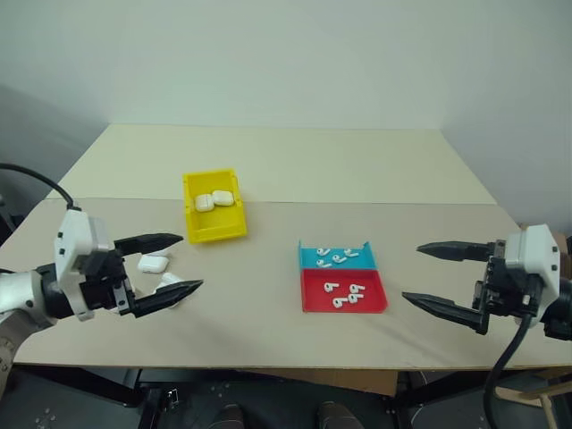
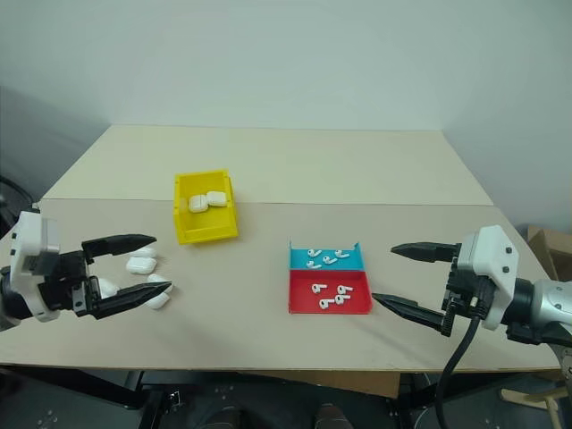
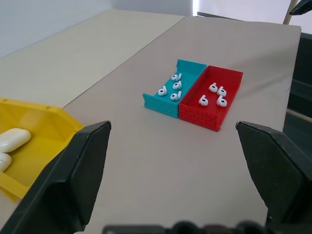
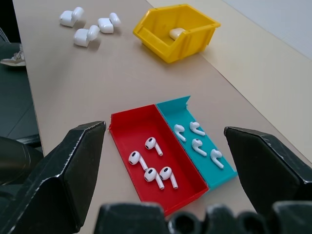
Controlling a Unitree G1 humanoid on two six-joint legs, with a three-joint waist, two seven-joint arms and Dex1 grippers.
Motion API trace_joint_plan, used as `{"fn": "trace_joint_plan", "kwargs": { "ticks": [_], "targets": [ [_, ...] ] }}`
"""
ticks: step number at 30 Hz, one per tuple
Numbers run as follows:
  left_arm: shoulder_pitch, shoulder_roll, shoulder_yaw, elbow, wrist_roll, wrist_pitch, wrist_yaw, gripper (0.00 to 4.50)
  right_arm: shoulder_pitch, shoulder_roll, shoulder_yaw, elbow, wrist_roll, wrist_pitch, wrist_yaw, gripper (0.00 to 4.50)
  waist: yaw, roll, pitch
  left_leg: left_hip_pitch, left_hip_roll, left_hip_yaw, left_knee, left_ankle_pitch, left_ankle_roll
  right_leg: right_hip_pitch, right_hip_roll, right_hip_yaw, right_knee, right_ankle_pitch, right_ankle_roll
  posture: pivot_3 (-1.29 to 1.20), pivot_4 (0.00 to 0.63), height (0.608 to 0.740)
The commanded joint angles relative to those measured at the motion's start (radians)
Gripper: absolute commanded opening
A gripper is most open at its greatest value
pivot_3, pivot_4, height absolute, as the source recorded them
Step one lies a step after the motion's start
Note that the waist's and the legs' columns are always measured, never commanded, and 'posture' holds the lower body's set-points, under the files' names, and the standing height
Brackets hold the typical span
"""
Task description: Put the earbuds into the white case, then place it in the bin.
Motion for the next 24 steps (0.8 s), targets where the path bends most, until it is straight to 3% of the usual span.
{"fn": "trace_joint_plan", "kwargs": {
  "ticks": [1,6,10,17,22,24],
  "targets": [
    [-0.008,0.009,0.034,-0.013,-0.017,-0.011,-0.006,4.47,-0.038,-0.018,0.003,0.01,0.009,-0.019,0.002,4.5,0.0,0.0,0.0,0.0,0.0,0.0,0.0,0.0,0.0,0.0,0.0,0.0,0.0,0.0,0.0,0.0,0.15,0.74],
    [0.013,0.044,0.063,-0.017,-0.014,0.027,-0.006,4.47,-0.058,-0.011,0.011,0.029,0.006,-0.022,-0.002,4.5,0.0,0.0,0.0,0.0,0.0,0.0,0.0,0.0,0.0,0.0,0.0,0.0,0.0,0.0,0.0,0.0,0.15,0.74],
    [0.116,0.201,0.154,0.007,0.056,0.131,-0.114,4.47,-0.064,-0.005,0.016,0.035,0.016,-0.016,-0.01,4.5,-0.004,0.0,0.0,0.0,0.0,0.0,-0.001,0.0,0.0,-0.001,0.0,0.0,0.0,0.0,0.0,0.0,0.15,0.74],
    [0.139,0.351,0.248,0.081,0.215,0.239,-0.092,4.47,-0.136,0.018,0.084,0.078,0.007,-0.021,-0.034,4.5,-0.002,0.0,0.0,0.0,0.0,0.001,-0.001,0.0,0.0,-0.002,0.0,0.0,0.0,-0.004,-0.004,0.0,0.15,0.74],
    [0.077,0.572,0.168,0.091,0.16,0.665,-0.031,4.47,-0.188,0.027,0.106,0.093,0.023,0.001,-0.06,4.5,0.0,-0.001,0.001,0.0,0.0,0.001,-0.001,0.0,0.0,-0.002,0.0,0.0,0.0,-0.003,-0.001,0.0,0.15,0.74],
    [0.036,0.606,0.148,0.075,0.141,0.789,0.005,4.47,-0.187,0.026,0.107,0.09,0.026,0.006,-0.063,4.5,-0.001,-0.002,0.002,-0.001,0.0,0.001,-0.002,0.0,0.0,-0.003,0.0,0.0,0.0,-0.003,0.001,0.0,0.15,0.74]
  ]
}}
